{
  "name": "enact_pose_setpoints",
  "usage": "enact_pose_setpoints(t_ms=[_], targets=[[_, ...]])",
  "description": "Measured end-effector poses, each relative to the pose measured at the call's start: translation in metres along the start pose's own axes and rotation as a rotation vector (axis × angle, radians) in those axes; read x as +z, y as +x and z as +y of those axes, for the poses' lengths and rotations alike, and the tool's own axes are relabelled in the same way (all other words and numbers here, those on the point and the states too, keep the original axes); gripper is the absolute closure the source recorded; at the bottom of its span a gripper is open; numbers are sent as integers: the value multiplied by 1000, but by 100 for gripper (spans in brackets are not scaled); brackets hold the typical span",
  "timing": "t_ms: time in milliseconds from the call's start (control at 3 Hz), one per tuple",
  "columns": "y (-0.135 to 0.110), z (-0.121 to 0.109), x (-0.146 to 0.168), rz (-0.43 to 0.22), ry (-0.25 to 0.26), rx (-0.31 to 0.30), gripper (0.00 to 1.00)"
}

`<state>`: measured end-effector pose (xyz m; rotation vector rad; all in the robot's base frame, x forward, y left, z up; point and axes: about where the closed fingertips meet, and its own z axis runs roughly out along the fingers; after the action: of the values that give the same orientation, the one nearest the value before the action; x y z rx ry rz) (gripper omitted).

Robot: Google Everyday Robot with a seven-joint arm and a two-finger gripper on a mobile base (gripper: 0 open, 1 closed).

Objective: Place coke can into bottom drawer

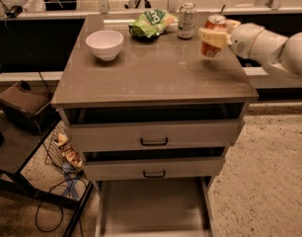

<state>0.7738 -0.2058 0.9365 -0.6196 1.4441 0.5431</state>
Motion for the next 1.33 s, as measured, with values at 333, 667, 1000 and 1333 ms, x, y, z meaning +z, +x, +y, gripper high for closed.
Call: enact_pose_setpoints(t_ms=[333, 667, 1000, 1333], targets=[[-16, 23, -63, -42, 9, 28, 100], [-15, 87, -135, -55, -33, 7, 100], [20, 117, -223, 4, -42, 11, 100], [60, 121, -337, 121, 65, 36, 100]])
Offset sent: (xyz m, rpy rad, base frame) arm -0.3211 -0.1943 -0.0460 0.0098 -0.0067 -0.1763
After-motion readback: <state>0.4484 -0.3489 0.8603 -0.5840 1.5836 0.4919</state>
